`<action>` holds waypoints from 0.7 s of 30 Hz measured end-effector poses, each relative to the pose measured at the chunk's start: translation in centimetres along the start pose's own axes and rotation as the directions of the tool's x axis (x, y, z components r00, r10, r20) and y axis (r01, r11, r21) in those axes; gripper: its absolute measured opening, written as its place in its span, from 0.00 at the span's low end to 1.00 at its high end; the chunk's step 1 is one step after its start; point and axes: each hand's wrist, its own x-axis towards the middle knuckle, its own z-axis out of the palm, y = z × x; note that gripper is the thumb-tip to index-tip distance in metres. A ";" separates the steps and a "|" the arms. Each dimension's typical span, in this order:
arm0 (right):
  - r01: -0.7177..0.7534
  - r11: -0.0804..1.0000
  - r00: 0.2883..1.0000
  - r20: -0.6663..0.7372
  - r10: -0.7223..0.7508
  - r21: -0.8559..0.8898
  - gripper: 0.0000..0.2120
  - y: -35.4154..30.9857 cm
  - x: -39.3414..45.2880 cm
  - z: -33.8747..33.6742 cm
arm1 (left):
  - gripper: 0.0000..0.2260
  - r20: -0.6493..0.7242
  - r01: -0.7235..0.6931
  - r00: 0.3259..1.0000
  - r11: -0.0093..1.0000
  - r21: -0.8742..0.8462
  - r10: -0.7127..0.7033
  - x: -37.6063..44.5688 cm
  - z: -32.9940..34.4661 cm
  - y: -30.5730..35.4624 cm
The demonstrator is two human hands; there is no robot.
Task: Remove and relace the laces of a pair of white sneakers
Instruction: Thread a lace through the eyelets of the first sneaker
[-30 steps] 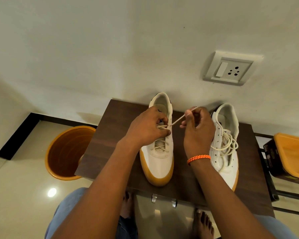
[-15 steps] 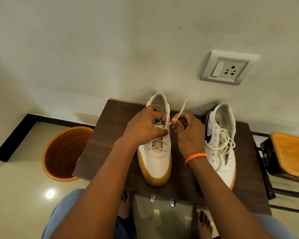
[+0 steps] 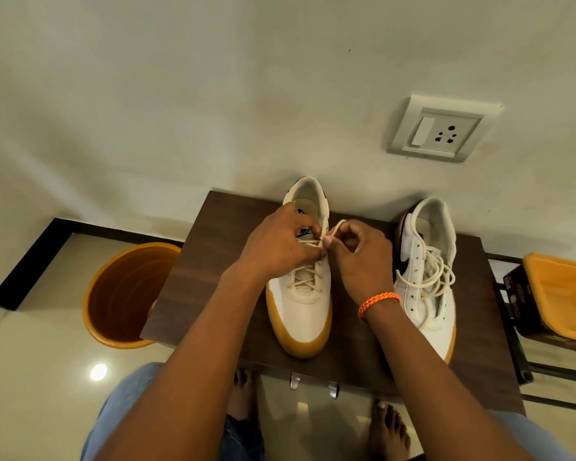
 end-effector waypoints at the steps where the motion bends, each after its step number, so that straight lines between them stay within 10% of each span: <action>1: 0.004 1.000 1.000 -0.007 -0.004 -0.010 0.07 -0.1 0.0 -0.1 | 0.16 0.002 0.002 1.000 1.000 -0.001 -0.002 0.0 0.0 0.0; 12: -0.080 0.948 0.974 -0.176 0.140 0.309 0.05 -0.8 1.3 -1.6 | 0.16 0.009 0.020 1.000 1.000 -0.001 -0.020 0.0 -0.1 0.0; 21: -0.057 0.996 0.998 0.002 0.057 0.064 0.02 0.2 0.3 0.0 | 0.16 -0.004 0.020 1.000 1.000 0.010 -0.019 0.1 -0.1 -0.1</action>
